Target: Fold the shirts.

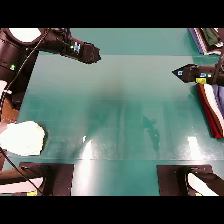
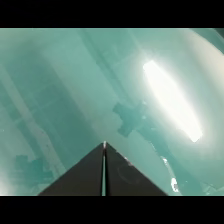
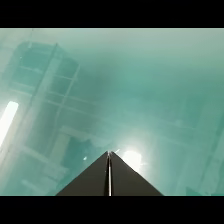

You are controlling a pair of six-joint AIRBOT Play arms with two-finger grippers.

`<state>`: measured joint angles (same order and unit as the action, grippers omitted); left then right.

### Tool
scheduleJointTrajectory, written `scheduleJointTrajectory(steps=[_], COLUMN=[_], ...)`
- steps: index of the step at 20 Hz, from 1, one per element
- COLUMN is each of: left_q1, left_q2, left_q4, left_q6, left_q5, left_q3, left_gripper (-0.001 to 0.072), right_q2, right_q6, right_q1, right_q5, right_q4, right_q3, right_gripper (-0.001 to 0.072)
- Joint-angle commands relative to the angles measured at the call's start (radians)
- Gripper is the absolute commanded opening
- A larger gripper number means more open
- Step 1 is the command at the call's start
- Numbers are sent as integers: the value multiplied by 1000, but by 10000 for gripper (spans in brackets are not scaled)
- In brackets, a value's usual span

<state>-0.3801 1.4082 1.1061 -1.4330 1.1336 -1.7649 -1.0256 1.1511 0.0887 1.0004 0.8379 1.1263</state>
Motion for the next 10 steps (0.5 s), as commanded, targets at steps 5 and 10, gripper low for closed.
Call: scheduleJointTrajectory(steps=[5, 10], left_q1=[0, 0], left_q2=[0, 0], left_q4=[0, 0], left_q6=[0, 0], left_q5=[0, 0], left_q3=[0, 0], left_gripper=[24, 25], right_q2=[1, 1], right_q6=[0, 0], right_q1=[1, 1], right_q5=[5, 9], right_q4=[0, -6], right_q3=[0, 0], right_gripper=[16, 16])
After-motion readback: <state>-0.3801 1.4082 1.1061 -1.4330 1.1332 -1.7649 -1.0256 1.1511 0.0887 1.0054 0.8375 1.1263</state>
